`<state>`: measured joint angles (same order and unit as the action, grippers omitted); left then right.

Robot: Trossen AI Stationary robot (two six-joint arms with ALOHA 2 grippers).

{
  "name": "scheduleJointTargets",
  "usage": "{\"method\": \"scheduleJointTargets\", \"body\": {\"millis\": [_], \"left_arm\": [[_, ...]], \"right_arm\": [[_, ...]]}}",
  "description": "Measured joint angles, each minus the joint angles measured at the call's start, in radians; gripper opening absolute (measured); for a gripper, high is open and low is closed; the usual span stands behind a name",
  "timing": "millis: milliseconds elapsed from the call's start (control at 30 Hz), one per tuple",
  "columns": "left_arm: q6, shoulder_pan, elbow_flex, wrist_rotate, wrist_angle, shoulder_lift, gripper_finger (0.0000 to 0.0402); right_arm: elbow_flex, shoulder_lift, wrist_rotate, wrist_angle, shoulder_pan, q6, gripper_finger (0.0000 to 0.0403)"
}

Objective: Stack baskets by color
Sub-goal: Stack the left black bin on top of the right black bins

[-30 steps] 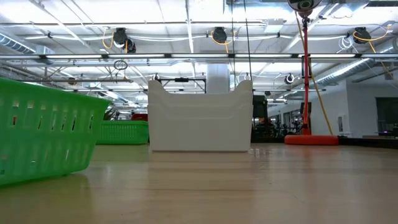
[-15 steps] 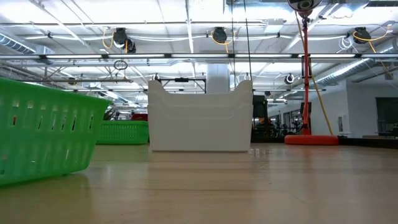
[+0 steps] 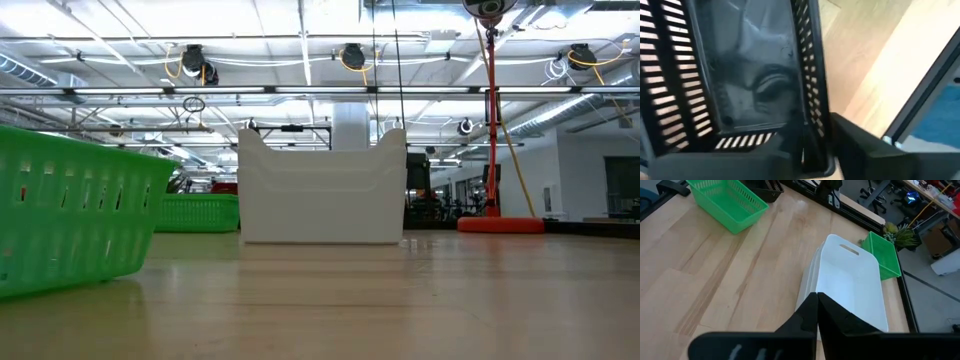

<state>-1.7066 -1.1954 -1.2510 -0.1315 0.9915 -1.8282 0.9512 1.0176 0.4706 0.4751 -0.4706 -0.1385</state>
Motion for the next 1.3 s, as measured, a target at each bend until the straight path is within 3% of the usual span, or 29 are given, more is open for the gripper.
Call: {"method": "scheduleJointTargets", "body": {"millis": [133, 333, 533, 700, 867, 1033, 1300], "left_arm": [[0.034, 0.008, 0.003, 0.015, 0.026, 0.007, 0.0016], [0.061, 0.062, -0.020, 0.083, 0.217, 0.097, 0.0014], [0.248, 0.154, -0.072, -0.034, 0.477, 0.190, 0.0013], [0.482, 0.260, -0.101, -0.183, 0.582, 0.223, 0.0007], [0.773, 0.377, -0.127, -0.391, 0.529, 0.227, 0.0014], [1.094, 0.480, -0.129, -0.501, 0.348, 0.226, 0.0007], [1.701, 0.566, -0.129, -0.507, -0.039, 0.226, 0.0013]], "right_arm": [[0.000, 0.000, 0.000, 0.000, 0.000, 0.002, 0.0000], [0.000, 0.000, 0.000, -0.035, 0.000, 0.002, 0.0000], [0.000, 0.003, 0.050, -0.117, 0.008, 0.058, 0.0000], [0.000, 0.042, 0.135, -0.219, 0.036, 0.110, 0.0000], [0.000, 0.119, 0.130, -0.285, 0.083, 0.120, 0.0000], [0.000, 0.159, 0.128, -0.268, 0.091, 0.135, 0.0000], [0.000, 0.161, 0.048, -0.238, 0.041, 0.210, 0.0000]]}}
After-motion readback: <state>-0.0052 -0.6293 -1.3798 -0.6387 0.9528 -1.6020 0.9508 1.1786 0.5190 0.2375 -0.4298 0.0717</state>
